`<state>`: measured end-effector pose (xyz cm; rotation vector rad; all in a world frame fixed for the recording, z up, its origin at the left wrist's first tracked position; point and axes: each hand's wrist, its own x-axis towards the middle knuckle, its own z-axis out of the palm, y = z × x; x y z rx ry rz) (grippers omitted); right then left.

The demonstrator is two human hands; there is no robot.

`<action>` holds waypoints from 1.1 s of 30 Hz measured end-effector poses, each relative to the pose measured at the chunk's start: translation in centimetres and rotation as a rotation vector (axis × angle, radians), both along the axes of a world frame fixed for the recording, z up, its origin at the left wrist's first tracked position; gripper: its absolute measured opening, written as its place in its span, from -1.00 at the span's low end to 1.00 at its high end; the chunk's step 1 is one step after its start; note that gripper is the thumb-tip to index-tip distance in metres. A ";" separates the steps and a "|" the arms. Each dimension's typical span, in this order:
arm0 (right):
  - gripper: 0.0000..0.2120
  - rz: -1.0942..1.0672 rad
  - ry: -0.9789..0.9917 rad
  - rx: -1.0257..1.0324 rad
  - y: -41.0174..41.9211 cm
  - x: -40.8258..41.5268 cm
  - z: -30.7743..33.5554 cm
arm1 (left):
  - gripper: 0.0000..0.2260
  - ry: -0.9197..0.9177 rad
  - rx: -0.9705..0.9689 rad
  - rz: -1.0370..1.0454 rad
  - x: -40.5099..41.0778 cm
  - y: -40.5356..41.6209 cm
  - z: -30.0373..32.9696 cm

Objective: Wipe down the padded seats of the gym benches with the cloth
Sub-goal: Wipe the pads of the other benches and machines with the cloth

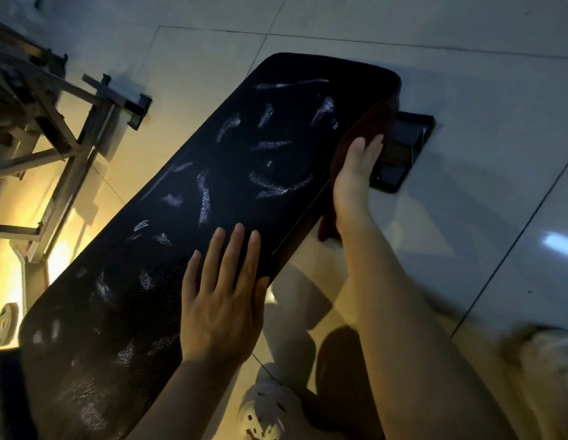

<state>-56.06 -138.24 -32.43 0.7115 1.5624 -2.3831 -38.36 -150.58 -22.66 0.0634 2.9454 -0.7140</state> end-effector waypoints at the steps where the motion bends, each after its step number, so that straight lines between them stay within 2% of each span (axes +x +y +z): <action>1: -0.42 0.019 0.001 -0.020 -0.2 1.1 0.6 | -0.51 0.020 0.009 0.002 0.0 0.0 -0.1; 3: -0.42 0.061 0.016 -0.011 -1.0 3.6 1.5 | -0.52 0.048 0.040 -0.010 -0.1 0.0 0.0; 7: -0.41 0.139 0.042 0.007 -3.0 8.1 3.1 | -0.53 0.107 0.256 0.010 0.0 0.1 1.0; 12: -0.38 0.165 0.113 -0.055 -5.5 14.1 5.1 | -0.52 0.073 0.412 -0.033 2.3 -1.3 5.0; 19: -0.34 0.287 0.175 -0.003 -9.1 22.4 7.9 | -0.57 0.019 0.362 0.000 11.7 -6.2 11.7; 23: -0.27 0.401 0.265 0.013 -10.9 28.0 8.6 | -0.58 -0.024 0.398 0.156 13.7 -7.1 13.8; 25: -0.25 0.414 0.315 0.024 -11.9 30.4 8.8 | -0.60 -0.006 0.389 0.102 14.6 -7.5 14.4; 29: -0.37 0.394 0.407 0.063 -14.2 34.5 9.4 | -0.49 -0.052 0.383 0.105 16.3 -7.7 14.4; 33: -0.43 0.330 0.459 0.102 -15.1 35.8 9.3 | -0.61 -0.053 0.464 0.103 17.8 -8.6 13.9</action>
